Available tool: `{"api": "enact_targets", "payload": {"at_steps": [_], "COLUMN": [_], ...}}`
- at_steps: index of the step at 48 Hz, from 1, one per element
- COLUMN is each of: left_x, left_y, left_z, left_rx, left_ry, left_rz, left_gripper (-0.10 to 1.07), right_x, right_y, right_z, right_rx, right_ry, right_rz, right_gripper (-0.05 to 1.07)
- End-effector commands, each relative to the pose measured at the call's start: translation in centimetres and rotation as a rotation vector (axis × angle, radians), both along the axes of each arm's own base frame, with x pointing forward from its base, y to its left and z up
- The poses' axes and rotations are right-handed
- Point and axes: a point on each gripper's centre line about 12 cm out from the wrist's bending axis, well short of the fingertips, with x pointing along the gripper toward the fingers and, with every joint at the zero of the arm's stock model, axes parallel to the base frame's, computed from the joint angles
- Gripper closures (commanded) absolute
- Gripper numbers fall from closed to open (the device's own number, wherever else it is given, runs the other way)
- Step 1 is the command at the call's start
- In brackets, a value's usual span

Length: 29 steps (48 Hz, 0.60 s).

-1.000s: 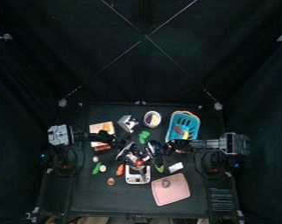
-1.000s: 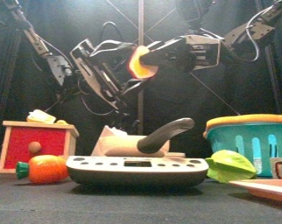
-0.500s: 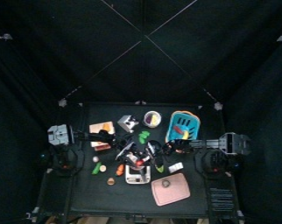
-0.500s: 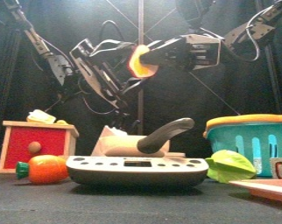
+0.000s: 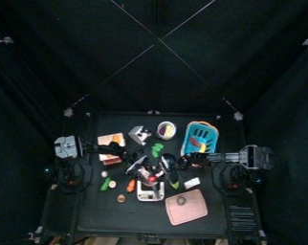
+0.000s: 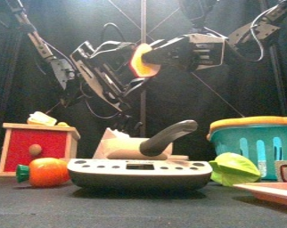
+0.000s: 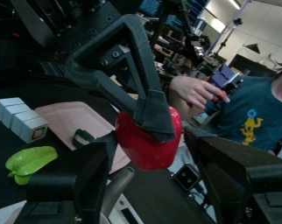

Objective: Hand over apple half

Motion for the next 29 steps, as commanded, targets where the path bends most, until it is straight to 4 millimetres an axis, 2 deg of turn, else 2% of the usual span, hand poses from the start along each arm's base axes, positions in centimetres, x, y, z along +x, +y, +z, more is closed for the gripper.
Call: {"api": "enact_targets", "payload": {"at_steps": [1,22,29], "left_x": [0.38,0.57,0.67], "left_y": [-0.03,0.09,0.18], "left_z": [1.08,0.76,0.86], "left_rx": [-0.001,-0.004,-0.002], "left_ry": [-0.037,-0.029,-0.032], "left_rz": [-0.012,-0.012,-0.009], "left_gripper": [0.03,0.03,0.09], "right_x": [-0.13,-0.12,-0.14], "right_y": [-0.13,-0.14,-0.14], "right_z": [2.19,2.21,2.16], "right_rx": [-0.01,-0.008,-0.006], "right_ry": [-0.059,-0.06,-0.059], "right_rz": [-0.003,-0.004,-0.005], "right_gripper": [0.61,0.62,0.61]}}
